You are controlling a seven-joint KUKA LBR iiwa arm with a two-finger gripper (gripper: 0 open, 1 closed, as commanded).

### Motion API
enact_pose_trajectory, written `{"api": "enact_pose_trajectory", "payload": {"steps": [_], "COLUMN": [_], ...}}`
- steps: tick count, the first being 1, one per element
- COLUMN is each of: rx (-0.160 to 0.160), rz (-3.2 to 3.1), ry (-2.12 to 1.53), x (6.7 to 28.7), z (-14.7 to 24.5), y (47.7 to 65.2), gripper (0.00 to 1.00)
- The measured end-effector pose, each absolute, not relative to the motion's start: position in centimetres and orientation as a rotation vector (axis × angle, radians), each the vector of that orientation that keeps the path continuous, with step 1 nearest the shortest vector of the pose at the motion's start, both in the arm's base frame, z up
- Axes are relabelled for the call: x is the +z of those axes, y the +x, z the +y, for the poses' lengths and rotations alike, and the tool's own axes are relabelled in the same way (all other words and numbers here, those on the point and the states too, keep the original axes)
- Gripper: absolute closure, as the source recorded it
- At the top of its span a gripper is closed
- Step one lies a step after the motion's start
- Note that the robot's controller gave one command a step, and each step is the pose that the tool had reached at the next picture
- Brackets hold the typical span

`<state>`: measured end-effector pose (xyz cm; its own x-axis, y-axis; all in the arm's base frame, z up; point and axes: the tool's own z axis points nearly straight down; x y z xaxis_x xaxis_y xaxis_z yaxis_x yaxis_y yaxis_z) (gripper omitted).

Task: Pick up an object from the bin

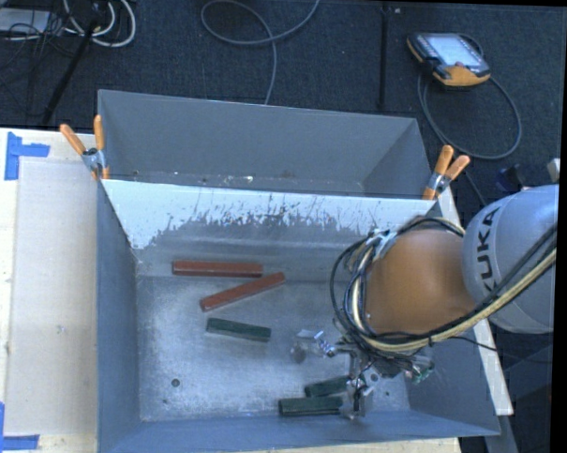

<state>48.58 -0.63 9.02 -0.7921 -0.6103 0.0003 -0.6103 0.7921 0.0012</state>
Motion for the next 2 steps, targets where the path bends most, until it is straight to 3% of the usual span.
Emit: {"api": "enact_pose_trajectory", "payload": {"steps": [1, 2], "rx": [-0.002, -0.002], "rz": [-3.001, -3.021], "ry": [0.934, 0.854], "x": [8.7, 10.6], "z": [-0.8, -1.5], "y": [48.4, 49.4], "gripper": [0.00, 0.00]}}
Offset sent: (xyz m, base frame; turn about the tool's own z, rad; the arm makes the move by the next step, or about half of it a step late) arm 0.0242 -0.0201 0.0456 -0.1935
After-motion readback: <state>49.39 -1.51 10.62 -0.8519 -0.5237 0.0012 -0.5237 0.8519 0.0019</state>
